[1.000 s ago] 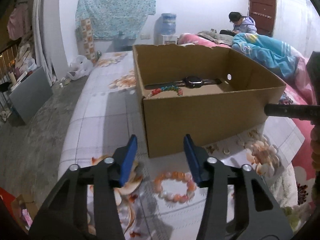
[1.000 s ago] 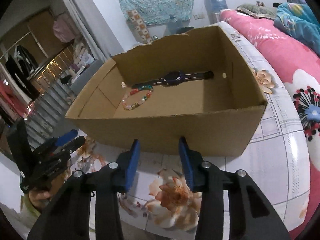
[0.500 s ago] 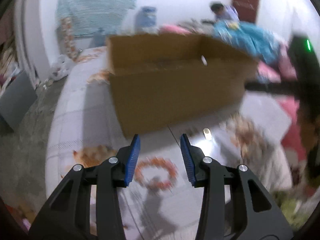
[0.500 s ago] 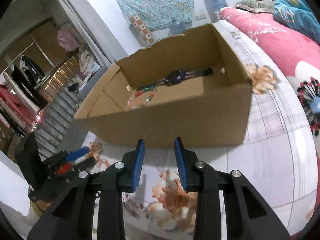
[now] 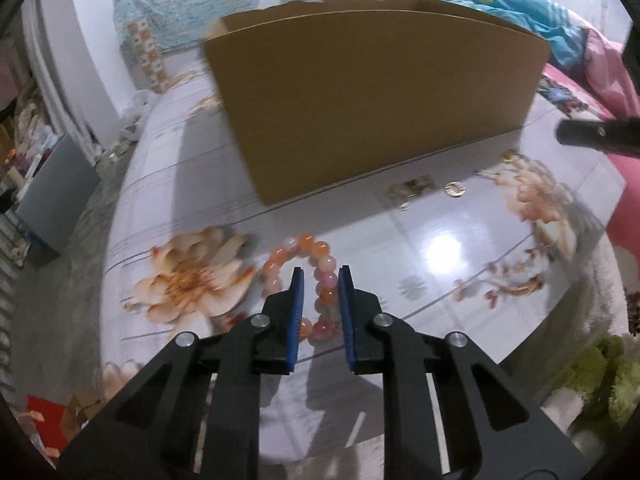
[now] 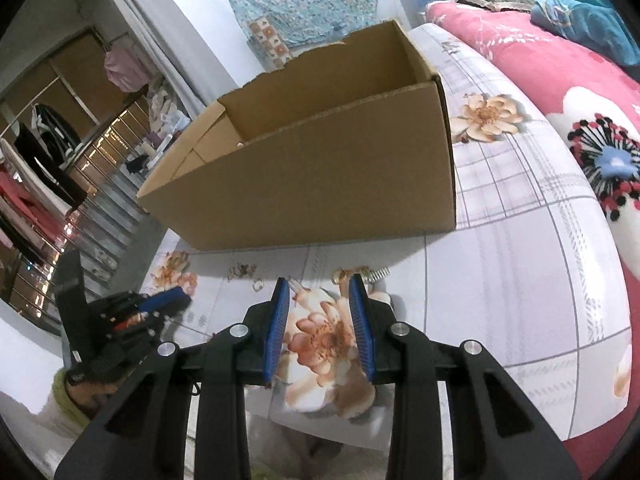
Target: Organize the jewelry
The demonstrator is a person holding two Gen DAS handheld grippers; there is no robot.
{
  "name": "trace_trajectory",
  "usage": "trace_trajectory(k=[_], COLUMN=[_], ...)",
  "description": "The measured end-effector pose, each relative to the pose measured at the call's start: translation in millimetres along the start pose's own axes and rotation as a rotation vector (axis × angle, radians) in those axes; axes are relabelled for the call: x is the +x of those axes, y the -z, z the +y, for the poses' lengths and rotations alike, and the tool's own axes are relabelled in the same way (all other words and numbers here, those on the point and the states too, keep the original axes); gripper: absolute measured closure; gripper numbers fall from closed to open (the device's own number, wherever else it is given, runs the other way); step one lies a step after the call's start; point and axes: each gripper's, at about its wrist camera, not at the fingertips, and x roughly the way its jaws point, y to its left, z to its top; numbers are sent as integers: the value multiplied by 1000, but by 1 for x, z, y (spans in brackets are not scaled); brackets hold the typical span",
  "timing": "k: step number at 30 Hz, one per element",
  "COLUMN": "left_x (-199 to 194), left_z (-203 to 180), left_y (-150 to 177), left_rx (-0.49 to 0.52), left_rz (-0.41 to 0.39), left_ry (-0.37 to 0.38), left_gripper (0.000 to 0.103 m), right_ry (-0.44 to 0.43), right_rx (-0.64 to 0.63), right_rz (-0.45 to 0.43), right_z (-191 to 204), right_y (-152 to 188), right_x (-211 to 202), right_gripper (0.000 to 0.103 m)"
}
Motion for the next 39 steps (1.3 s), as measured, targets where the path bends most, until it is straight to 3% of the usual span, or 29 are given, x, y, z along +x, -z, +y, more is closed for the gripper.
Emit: trace_trajectory(k=[6, 9, 15, 25, 30, 39], left_x=[-10, -20, -27, 3, 26, 34], left_z=[10, 6, -9, -54, -70, -83], left_y=[5, 1, -15, -38, -47, -55], left_rx=[-32, -34, -22, 55, 69, 134], left_rz=[4, -41, -95, -78, -19, -22], left_ry=[-20, 0, 98, 273, 271, 215], left_gripper=[84, 72, 71, 74, 83, 87], right_ry=[23, 15, -16, -39, -38, -35], right_rx=[-35, -59, -116, -148, -138, -133], right_rz=[17, 23, 35, 47, 44, 32], right_z=[1, 4, 16, 22, 17, 12], right_y=[7, 9, 9, 2, 3, 5], right_x=[5, 8, 23, 41, 42, 40], right_gripper=[72, 72, 72, 72, 72, 72])
